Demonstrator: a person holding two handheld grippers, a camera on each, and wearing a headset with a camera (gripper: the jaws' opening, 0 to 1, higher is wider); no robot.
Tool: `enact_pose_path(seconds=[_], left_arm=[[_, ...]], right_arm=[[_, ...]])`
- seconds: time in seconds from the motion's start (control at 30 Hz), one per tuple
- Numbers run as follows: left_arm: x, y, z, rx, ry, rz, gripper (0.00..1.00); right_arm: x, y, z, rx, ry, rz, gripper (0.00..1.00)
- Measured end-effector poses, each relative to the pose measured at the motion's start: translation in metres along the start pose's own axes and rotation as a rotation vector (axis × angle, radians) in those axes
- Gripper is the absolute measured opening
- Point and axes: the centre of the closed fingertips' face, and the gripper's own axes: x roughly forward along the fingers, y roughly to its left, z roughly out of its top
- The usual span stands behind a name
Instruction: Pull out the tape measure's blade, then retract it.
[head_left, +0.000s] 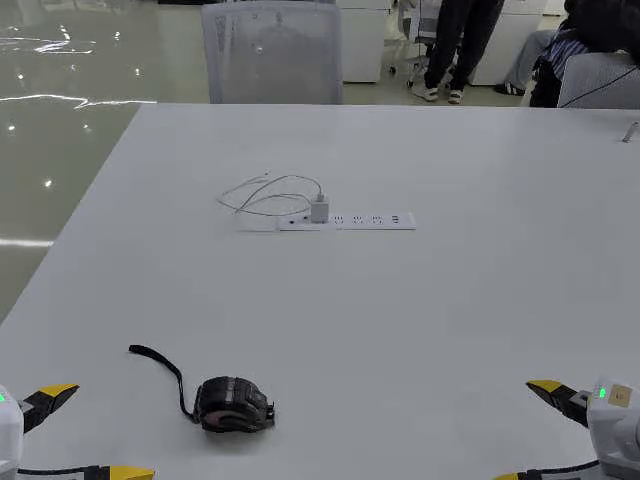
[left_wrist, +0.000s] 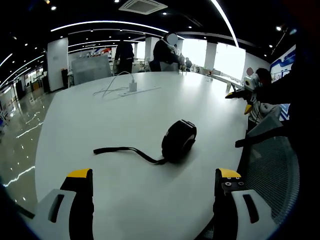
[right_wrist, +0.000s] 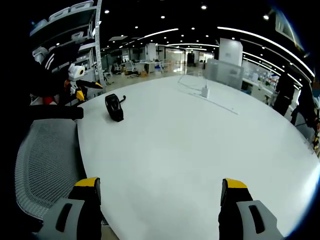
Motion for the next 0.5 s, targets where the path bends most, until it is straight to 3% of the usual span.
enact_pose_path(seconds=[0.5], left_arm=[[0.0006,0.0000,0.0045,0.012,-0.001,-0.005,0.99]], right_arm=[[-0.0018,-0.0040,-0.0004,0.002,0.003,-0.005,0.99]])
